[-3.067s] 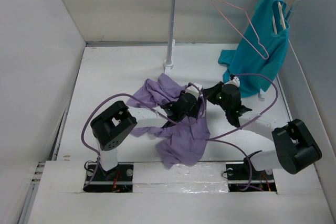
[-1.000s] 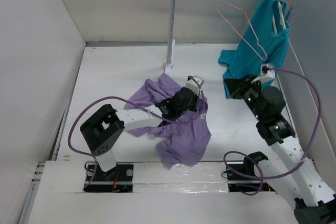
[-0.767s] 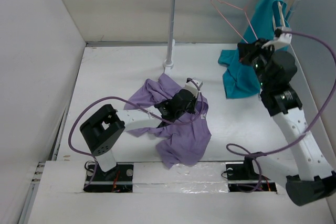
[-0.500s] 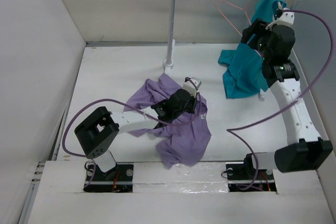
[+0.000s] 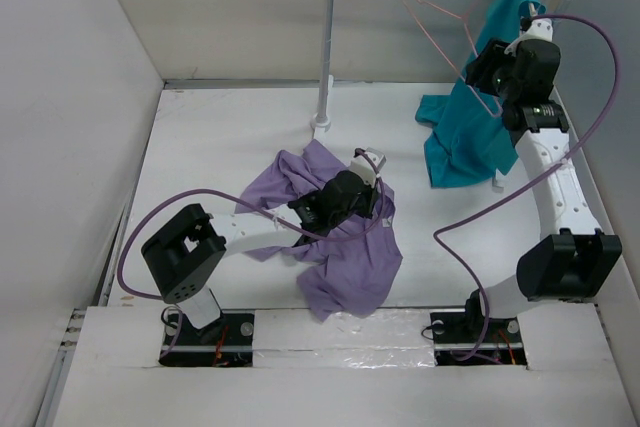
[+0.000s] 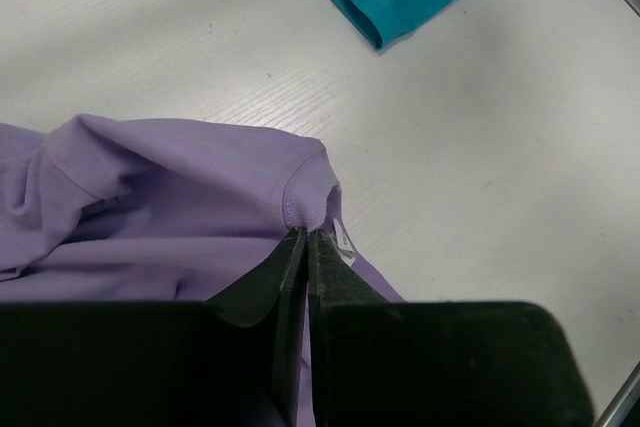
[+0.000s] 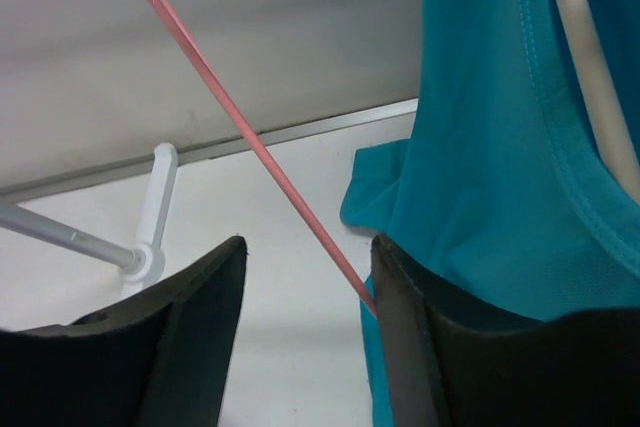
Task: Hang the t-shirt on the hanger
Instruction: Pick up the hanger from the clothesline, then place the T-shirt on the hanger.
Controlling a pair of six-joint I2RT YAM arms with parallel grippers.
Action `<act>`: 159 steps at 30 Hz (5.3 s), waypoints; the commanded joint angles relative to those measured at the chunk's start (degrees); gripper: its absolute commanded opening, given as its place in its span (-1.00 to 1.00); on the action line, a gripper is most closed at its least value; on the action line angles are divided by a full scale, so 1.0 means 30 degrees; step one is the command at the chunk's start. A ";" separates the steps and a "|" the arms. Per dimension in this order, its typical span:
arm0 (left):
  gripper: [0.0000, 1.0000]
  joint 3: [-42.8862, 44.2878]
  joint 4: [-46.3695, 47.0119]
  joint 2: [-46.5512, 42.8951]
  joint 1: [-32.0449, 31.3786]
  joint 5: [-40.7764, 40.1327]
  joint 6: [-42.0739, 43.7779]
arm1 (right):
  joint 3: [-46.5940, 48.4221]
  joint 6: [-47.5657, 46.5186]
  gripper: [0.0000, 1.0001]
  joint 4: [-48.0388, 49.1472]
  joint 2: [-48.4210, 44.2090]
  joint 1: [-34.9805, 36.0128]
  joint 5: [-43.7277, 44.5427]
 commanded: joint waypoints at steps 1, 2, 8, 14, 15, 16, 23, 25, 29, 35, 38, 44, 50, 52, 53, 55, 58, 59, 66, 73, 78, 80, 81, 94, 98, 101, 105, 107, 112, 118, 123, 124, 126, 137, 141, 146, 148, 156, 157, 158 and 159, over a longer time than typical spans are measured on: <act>-1.00 0.0020 0.0859 -0.0433 -0.0099 0.0462 -0.0119 | 0.0430 -0.0008 0.12 0.1104 0.0175 -0.0212 -0.1080; -1.00 0.0020 0.0859 -0.0433 -0.0099 0.0491 -0.0148 | 0.0402 0.0021 0.05 0.1133 0.0175 -0.0212 -0.1257; -1.00 -0.0009 0.0918 -0.0374 -0.0099 0.0521 -0.0178 | -0.0244 0.0314 -0.12 0.2217 -0.0177 -0.0036 -0.1522; -1.00 -0.0097 0.1034 -0.0579 -0.0099 0.0756 -0.0236 | -0.0272 0.0461 -0.32 0.2363 0.0116 -0.0036 -0.1728; -1.00 -0.0126 0.1034 -0.0579 -0.0099 0.0726 -0.0236 | -0.0215 0.0490 -0.39 0.2248 0.0204 -0.0036 -0.1699; -1.00 -0.0097 0.1005 -0.0579 -0.0099 0.0755 -0.0236 | -0.0185 0.0490 -0.44 0.2188 0.0234 -0.0036 -0.1669; -1.00 0.0078 0.0947 -0.0374 -0.0099 0.0960 -0.0382 | 0.0135 0.0140 -0.90 0.2453 0.0086 0.0813 -0.0439; -1.00 0.0079 0.0917 -0.0374 -0.0099 0.1223 -0.0441 | 0.0810 -0.0006 -0.99 0.1896 0.0380 0.1018 -0.0352; -1.00 -0.0038 0.0976 -0.0637 -0.0099 0.0961 -0.0412 | 0.0753 -0.0183 -1.00 0.2362 -0.0145 0.1661 0.0147; -1.00 -0.0039 0.0976 -0.0726 -0.0099 0.0931 -0.0383 | -0.0678 0.0138 -1.00 0.3885 -0.2192 0.1663 -0.0848; -1.00 -0.0068 0.0976 -0.0638 -0.0099 0.0902 -0.0382 | -0.1267 0.0664 -1.00 0.4295 -0.2898 0.1663 -0.1665; -1.00 -0.0097 0.1092 -0.0725 0.0104 0.0902 -0.0529 | -0.3669 0.1982 -1.00 0.5616 -0.4482 0.1284 -0.3013; -1.00 -0.0273 0.1298 -0.0843 0.0663 0.1079 -0.0793 | -0.7765 0.3417 -1.00 0.6815 -0.6969 0.1282 -0.4947; -1.00 -0.0040 0.1298 -0.0668 0.0663 0.0845 -0.0764 | -0.9055 0.4148 -1.00 0.7254 -0.7905 0.1487 -0.5650; -1.00 0.0048 0.1269 -0.0580 0.0837 0.0669 -0.0706 | -1.0425 0.4326 -1.00 0.7343 -0.8955 0.1719 -0.6349; -1.00 0.0457 0.1211 -0.0199 0.1100 0.0522 -0.0734 | -1.1750 0.4765 -1.00 0.7286 -1.0160 0.2245 -0.7084; -1.00 0.1218 0.0947 0.0561 0.1656 0.0550 -0.0851 | -1.4183 0.4972 -1.00 0.6088 -1.2884 0.2715 -0.7615; -1.00 0.1424 0.0860 0.0738 0.1862 0.0492 -0.0909 | -1.4624 0.4741 -1.00 0.5446 -1.3587 0.2718 -0.7935; -1.00 0.3591 0.0977 0.2931 0.3766 0.1546 -0.1672 | -1.6090 0.4591 -1.00 -0.3570 -1.9770 0.2893 -1.0776; -1.00 0.5525 0.0683 0.4283 0.5143 0.2424 -0.1906 | -1.5948 0.4771 -1.00 -0.9524 -2.3670 0.2893 -1.2009; -1.00 0.5734 0.0624 0.4081 0.5145 0.2542 -0.1994 | -1.5184 0.3977 -1.00 -1.2311 -2.3554 0.3858 -1.0868; -1.00 0.5703 0.0654 0.4021 0.5319 0.2484 -0.1965 | -1.5243 0.4210 -1.00 -1.2314 -2.3613 0.3860 -1.1247; -1.00 0.5733 0.0567 0.4021 0.5321 0.2426 -0.1936 | -1.5214 0.4269 -1.00 -1.2343 -2.3730 0.3860 -1.1336; -1.00 0.2926 0.2088 0.1240 0.5060 0.5032 -0.3253 | -1.8258 0.6432 -1.00 -0.6463 -2.3146 0.3860 -1.1365; -1.00 0.2277 0.2265 0.0184 0.4472 0.5208 -0.3313 | -1.9344 0.7433 -1.00 -0.3120 -2.2180 0.3860 -1.1515; -1.00 0.1487 0.2703 -0.0636 0.4472 0.5589 -0.3605 | -1.9549 0.8747 -1.00 -0.0398 -2.1769 0.3860 -1.2327; -1.00 0.1309 0.2354 -0.1514 0.4472 0.5296 -0.3489 | -2.0077 1.0186 -1.00 0.2215 -2.1037 0.4036 -1.3971; -1.00 0.1280 0.2178 -0.1779 0.4472 0.5122 -0.3430 | -2.0077 1.0187 -1.00 0.2130 -2.0860 0.4210 -1.4382; -1.00 0.0901 0.2439 -0.3008 0.4472 0.5938 -0.4043 | -2.1217 1.0304 -1.00 0.3759 -2.0042 0.5029 -1.3974; -1.00 0.0079 0.2501 -0.5264 0.4472 0.6292 -0.4280 | -2.1367 1.0832 -1.00 0.8535 -1.6236 0.6962 -1.2950; -1.00 -0.0563 0.2059 -0.6960 0.4472 0.6790 -0.4542 | -2.0956 1.0949 -1.00 1.2375 -1.4446 0.9247 -1.0554; -1.00 -0.1088 0.2089 -0.7285 0.4472 0.6762 -0.4746 | -2.1188 1.1094 -1.00 1.4065 -1.4154 0.9599 -1.0082; -1.00 -0.1676 0.2118 -0.8190 0.4472 0.6324 -0.4923 | -2.1365 1.1242 -1.00 1.5511 -1.3830 1.0621 -0.8622; -1.00 -0.2997 0.1677 -1.1213 0.4472 0.5819 -0.5275 | -2.1016 0.8668 -1.00 1.5580 -1.5558 1.4902 -0.0181; -1.00 -0.3231 0.2614 -1.1068 0.4472 0.7577 -0.5538 | -2.0809 0.8313 -1.00 1.6773 -1.3282 1.5315 0.1902; -1.00 -0.4021 0.3174 -1.1125 0.4472 0.8812 -0.5802 | -2.0283 0.7350 -1.00 2.0725 -1.0053 1.5491 0.2518; -1.00 -0.4286 0.2998 -1.1447 0.4472 0.8812 -0.5773 | -2.0253 0.7172 -1.00 2.2247 -0.9234 1.5491 0.3134; -1.00 -0.5283 0.0599 -1.2180 0.4472 0.7174 -0.5540 | -2.0544 0.6438 -1.00 2.4834 -0.8904 1.5491 0.1466; -1.00 -0.5312 0.0247 -1.2152 0.4472 0.6852 -0.5510 | -2.0778 0.6467 -1.00 2.5153 -0.9197 1.5491 0.1466; -1.00 -0.5457 -0.0076 -1.2151 0.4472 0.6530 -0.5539 | -2.1012 0.6467 -1.00 2.5389 -0.9432 1.5491 0.1524; -1.00 -0.5603 -0.0079 -1.2093 0.4472 0.6498 -0.5597 | -2.1566 0.6496 -1.00 2.5681 -1.0159 1.5491 0.1669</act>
